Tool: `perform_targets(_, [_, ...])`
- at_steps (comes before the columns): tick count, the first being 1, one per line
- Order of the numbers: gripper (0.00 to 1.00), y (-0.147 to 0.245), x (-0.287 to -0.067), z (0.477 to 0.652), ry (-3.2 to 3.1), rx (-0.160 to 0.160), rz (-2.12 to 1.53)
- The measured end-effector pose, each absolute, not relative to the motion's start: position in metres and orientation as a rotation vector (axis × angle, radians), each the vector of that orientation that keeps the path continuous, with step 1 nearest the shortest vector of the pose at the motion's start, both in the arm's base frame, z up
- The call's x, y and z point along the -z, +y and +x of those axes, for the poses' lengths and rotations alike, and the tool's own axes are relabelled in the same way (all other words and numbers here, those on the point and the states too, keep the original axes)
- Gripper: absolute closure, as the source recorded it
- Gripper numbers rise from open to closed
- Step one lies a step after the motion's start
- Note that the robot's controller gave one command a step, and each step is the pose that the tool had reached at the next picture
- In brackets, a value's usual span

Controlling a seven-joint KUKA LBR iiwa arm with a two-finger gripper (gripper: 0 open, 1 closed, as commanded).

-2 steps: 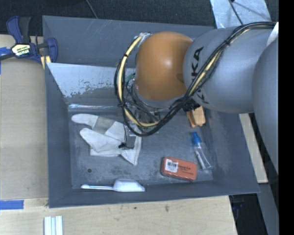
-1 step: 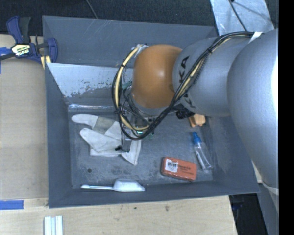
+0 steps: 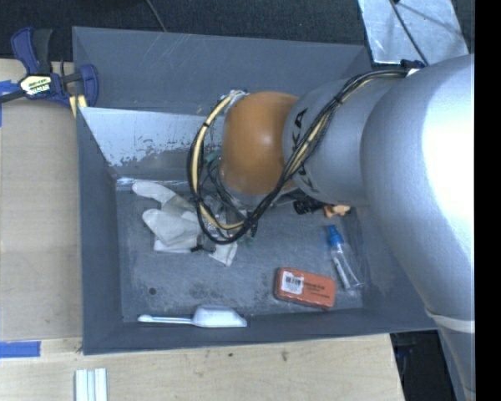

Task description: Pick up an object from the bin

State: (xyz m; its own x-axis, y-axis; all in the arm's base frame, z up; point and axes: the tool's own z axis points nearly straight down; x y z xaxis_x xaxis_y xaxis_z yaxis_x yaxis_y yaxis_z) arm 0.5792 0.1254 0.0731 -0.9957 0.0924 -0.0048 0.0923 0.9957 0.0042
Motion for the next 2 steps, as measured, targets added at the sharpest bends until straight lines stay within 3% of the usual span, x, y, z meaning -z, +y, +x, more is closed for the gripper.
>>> perform_targets(1, [1.00, 0.125, -0.073, 0.579, 3.133, -0.006, 0.145])
perform_targets(2, [1.00, 0.134, -0.212, 0.602, 3.133, -0.001, 0.171])
